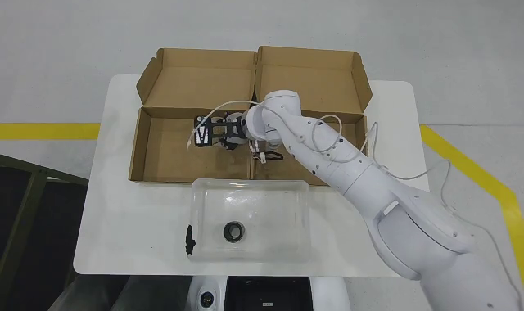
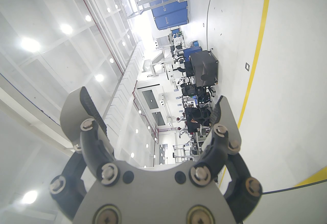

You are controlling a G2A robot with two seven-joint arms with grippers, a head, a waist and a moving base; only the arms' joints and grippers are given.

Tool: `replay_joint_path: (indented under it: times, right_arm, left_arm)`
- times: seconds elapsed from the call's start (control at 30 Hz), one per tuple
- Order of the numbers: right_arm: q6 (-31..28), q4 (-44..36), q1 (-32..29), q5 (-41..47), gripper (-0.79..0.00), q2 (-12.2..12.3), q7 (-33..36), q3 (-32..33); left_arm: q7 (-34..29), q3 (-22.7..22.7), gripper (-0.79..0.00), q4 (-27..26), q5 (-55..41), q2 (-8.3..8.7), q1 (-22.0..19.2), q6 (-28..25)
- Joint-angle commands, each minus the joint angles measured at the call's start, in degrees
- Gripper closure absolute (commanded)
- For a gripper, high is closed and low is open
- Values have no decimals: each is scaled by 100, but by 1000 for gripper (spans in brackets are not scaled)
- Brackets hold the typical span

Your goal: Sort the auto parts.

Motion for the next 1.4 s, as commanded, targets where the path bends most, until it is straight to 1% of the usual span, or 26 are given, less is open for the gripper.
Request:
replay_joint_path:
  times: [0.0, 0.17, 0.23, 0.37, 0.57, 0.87, 1.07, 1.2, 1.37]
  right_arm:
    - [-80, -124, -32, 65, -382, 37, 25, 95]
    - [-245, -746, -223, 152, -376, 194, 160, 386]
    - [-300, -1092, -352, 160, -369, 283, 271, 527]
    - [-371, -1887, -731, 189, -385, 488, 575, 860]
    - [-488, -3121, -1511, 275, -385, 820, 1133, 1446]
    - [-745, -4811, -2955, 362, -388, 1273, 1898, 2260]
    - [-976, -5529, -3667, 376, -385, 1481, 2166, 2592]
    - [-1133, -5798, -3989, 366, -385, 1571, 2286, 2613]
    - [-1238, -5930, -4273, 334, -388, 1644, 2310, 2509]
  left_arm:
    - [0, 0, -785, 0, 0, 0, 0, 0]
    - [0, 0, -785, 0, 0, 0, 0, 0]
    - [0, 0, -785, 0, 0, 0, 0, 0]
    - [0, 0, -785, 0, 0, 0, 0, 0]
    - [0, 0, -785, 0, 0, 0, 0, 0]
    - [0, 0, -785, 0, 0, 0, 0, 0]
    - [0, 0, -785, 0, 0, 0, 0, 0]
    - [0, 0, -785, 0, 0, 0, 0, 0]
    - [0, 0, -785, 0, 0, 0, 0, 0]
